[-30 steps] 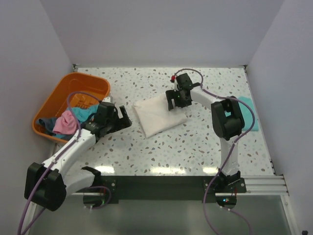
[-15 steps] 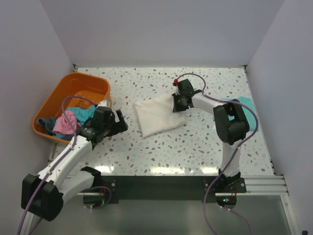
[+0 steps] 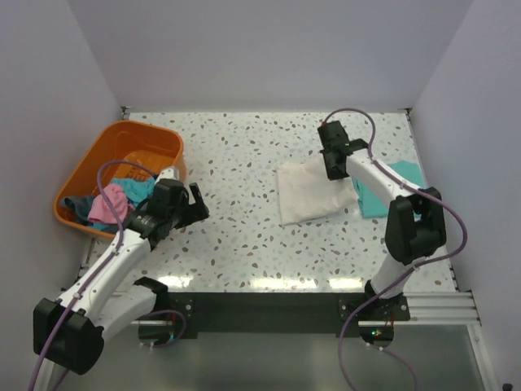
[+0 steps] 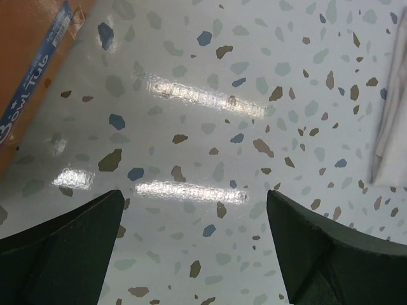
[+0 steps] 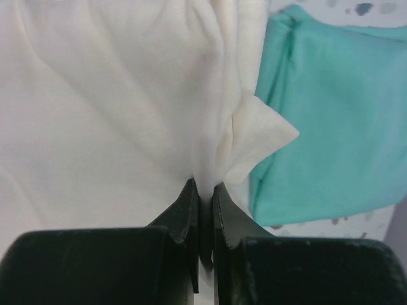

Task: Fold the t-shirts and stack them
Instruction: Neatly place the folded tshirt to the corner

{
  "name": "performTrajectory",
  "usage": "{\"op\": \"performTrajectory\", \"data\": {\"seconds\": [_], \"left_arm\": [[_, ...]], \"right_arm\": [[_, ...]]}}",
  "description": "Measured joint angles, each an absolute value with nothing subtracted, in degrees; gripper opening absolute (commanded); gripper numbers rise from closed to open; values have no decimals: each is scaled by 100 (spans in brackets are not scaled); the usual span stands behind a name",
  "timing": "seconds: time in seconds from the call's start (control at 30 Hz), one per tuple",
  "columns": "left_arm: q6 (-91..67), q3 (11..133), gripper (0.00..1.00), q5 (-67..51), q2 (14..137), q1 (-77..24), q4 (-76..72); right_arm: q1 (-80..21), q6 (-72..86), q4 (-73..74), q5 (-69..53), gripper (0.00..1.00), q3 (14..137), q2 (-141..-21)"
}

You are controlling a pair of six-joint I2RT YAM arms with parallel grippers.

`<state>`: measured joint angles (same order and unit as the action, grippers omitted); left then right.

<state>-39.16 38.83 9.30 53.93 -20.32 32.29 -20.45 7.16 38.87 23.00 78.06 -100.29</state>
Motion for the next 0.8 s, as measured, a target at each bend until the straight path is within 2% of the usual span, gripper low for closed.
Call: {"op": "performTrajectory", "data": {"seconds": [0.3,0.57,0.8], "left_arm": [[-3782,3929,100,869,5721,-2032,3223],[-3708,3929,100,760,5741,-2032,3175],[-3675,3929,100,685,5833,-2025,3120]], "right_arm": [[-1273,-189,4447,2943,0,7822,-9203],[-683,-464,4980,3662,0,8392,-9251],[-290,-784,5059,3675,0,9115,-9369]]}}
